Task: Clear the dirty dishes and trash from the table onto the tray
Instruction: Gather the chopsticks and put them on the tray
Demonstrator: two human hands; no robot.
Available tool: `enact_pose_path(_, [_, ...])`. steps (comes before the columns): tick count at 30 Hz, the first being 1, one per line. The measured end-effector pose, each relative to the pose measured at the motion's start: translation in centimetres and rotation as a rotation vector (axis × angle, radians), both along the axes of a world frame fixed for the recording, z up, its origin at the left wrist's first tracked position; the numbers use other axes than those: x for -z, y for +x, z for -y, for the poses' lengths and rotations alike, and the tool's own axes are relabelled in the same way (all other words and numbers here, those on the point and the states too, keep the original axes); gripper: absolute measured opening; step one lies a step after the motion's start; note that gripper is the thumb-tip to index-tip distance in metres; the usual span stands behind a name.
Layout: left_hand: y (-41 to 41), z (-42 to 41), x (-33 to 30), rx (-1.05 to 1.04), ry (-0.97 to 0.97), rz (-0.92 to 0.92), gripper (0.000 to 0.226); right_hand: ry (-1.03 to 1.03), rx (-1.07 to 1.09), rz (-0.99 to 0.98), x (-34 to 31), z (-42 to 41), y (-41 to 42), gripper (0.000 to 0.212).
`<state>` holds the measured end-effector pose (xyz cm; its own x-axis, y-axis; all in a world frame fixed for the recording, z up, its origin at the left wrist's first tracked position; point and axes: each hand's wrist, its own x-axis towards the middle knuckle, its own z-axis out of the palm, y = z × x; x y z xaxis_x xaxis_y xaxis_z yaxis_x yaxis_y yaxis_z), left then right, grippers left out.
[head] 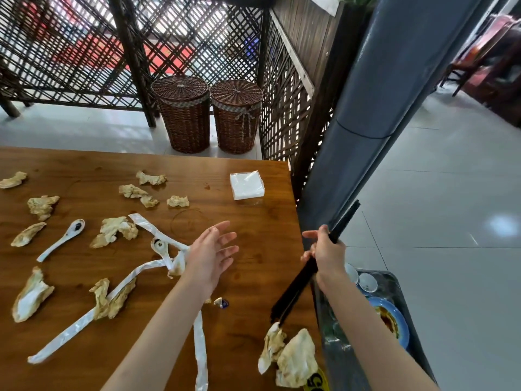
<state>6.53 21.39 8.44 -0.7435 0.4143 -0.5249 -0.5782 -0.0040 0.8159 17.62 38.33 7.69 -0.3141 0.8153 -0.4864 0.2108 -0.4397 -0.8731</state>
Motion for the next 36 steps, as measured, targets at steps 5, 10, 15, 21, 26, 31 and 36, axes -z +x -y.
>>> enact_pose_path(5, [2.8,-2.8,-0.6,0.042,0.045,0.031,0.026,-0.062,0.072,0.038,-0.2,-4.3,5.6,0.037])
enact_pose_path(10, [7.9,-6.7,-0.3,0.071,0.029,0.038,0.024,-0.164,0.093,0.144,1.8,-8.5,11.9,0.022])
enact_pose_path(15, [14.5,-10.8,1.5,0.032,0.017,0.072,0.027,-0.277,0.107,0.157,5.2,-13.1,18.8,0.024])
enact_pose_path(21, [22.0,-15.5,4.6,-0.112,-0.018,0.133,0.029,-0.393,-0.017,0.275,11.2,-18.7,26.3,0.022])
enact_pose_path(26, [28.2,-17.5,9.0,-0.129,-0.087,0.183,0.029,-0.477,-0.064,0.333,17.6,-22.1,30.6,0.033])
enact_pose_path(31, [32.7,-17.7,13.6,-0.166,-0.164,0.246,0.031,-0.594,-0.045,0.391,24.2,-23.4,32.9,0.033])
enact_pose_path(36, [33.1,-17.8,16.6,-0.210,-0.198,0.250,0.031,-0.639,-0.098,0.472,28.9,-24.8,33.6,0.031])
